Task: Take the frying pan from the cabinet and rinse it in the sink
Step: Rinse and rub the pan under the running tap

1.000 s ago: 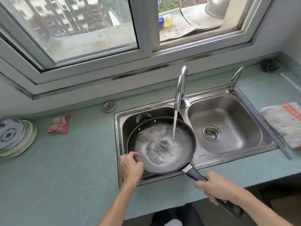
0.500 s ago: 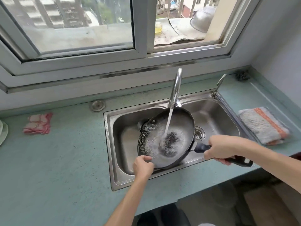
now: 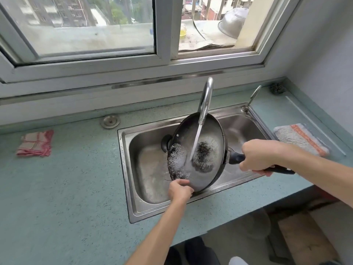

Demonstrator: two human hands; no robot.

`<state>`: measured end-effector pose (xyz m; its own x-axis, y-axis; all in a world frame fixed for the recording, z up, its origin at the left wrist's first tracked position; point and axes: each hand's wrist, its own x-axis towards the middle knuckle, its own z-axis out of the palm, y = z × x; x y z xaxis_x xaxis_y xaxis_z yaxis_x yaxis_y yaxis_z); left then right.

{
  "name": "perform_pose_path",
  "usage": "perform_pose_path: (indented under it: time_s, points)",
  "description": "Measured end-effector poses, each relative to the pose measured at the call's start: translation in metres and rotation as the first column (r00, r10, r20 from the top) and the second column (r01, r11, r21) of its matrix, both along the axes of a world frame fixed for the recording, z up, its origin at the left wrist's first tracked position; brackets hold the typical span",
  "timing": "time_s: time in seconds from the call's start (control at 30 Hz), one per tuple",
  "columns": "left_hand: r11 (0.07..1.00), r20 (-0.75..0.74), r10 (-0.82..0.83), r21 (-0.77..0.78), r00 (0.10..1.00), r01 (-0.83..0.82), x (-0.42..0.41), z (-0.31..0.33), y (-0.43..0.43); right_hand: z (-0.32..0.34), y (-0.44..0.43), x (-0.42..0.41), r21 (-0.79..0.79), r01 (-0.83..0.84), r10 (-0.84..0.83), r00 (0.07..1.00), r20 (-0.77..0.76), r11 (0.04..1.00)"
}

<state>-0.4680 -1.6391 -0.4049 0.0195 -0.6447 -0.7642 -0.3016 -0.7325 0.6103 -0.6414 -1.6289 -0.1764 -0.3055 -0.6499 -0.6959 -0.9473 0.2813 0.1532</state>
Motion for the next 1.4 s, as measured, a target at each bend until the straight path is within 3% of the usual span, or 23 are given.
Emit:
perform_pose_path:
  time_s: [0.5,0.63,0.73,1.1,1.4]
  points:
    - [0.994,-0.228,0.060,0.105,0.972,-0.036,-0.017,-0.013,-0.009,0.011,-0.019,-0.007,0.021,-0.058,0.059,0.997,-0.043,0.998]
    - [0.976,-0.098,0.180,0.142,0.979,-0.165,0.015,-0.022,-0.017,0.004,-0.012,-0.023,-0.010,-0.029,0.029,0.998,-0.054,1.000]
    - [0.972,-0.084,0.212,0.118,0.974,-0.202,0.045,-0.033,-0.029,-0.026,-0.002,-0.040,-0.066,0.047,-0.047,0.999,-0.001,0.997]
    - [0.982,0.066,0.119,-0.155,0.991,-0.107,0.101,0.002,-0.054,-0.155,0.005,-0.088,-0.286,-0.055,0.092,0.989,0.116,0.957]
    - [0.935,0.251,0.161,-0.348,0.954,-0.066,0.076,0.058,-0.042,-0.221,-0.007,-0.107,-0.314,-0.023,0.100,0.968,0.232,0.949]
